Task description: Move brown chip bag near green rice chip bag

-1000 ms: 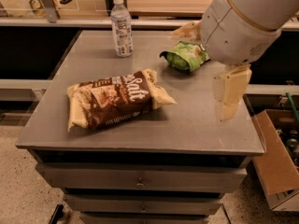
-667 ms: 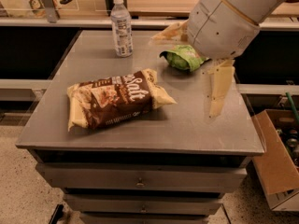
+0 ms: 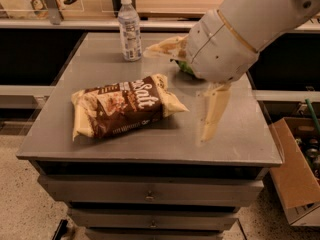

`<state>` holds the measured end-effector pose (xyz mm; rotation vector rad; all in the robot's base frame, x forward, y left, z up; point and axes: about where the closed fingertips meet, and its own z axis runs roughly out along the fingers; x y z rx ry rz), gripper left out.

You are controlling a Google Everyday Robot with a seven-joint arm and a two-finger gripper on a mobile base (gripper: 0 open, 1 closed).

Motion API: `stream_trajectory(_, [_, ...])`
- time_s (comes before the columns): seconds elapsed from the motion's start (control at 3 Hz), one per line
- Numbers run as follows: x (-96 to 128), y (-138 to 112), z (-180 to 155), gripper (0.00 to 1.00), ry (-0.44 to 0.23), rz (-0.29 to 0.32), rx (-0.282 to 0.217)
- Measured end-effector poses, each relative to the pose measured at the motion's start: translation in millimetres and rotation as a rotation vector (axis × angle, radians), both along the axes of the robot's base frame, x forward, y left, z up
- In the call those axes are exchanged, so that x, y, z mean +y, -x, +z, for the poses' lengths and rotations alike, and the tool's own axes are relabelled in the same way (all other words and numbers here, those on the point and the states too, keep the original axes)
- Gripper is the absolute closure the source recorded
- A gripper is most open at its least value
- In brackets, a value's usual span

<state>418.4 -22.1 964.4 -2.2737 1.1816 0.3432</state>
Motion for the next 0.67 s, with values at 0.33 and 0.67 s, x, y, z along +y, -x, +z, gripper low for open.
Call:
stream_trajectory(0.33, [19.7,0.6,-11.4,0.00,-0.035,-0.028,-0.063])
stream_trajectory(0.67, [34.8,-4.7,-16.0,0.00,-0.059,-0.063,-0.125])
